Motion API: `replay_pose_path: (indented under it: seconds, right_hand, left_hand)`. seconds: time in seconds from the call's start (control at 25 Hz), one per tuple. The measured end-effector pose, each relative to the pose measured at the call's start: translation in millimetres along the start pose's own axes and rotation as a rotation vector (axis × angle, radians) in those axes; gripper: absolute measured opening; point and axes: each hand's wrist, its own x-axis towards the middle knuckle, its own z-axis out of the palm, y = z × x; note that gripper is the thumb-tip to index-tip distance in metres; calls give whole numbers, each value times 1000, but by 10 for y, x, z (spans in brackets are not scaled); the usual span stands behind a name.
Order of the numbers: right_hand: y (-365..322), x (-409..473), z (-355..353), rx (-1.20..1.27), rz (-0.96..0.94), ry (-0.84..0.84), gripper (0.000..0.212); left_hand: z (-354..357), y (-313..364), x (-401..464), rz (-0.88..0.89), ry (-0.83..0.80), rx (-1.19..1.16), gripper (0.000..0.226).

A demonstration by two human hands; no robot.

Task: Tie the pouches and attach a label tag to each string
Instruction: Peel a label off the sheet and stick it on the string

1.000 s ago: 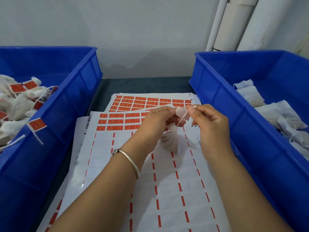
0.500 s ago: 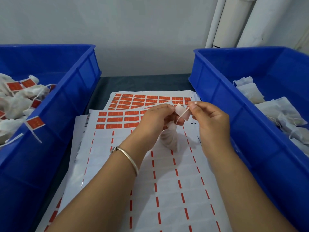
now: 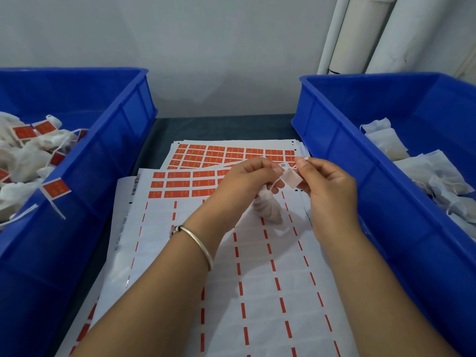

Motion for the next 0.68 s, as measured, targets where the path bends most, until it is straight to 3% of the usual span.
replay_pose_path:
  seconds: [0.68]
  right_hand:
    - [-33,-27,34,72,59,-57,11]
  left_hand:
    - [67,-126,71,134,52,251,14]
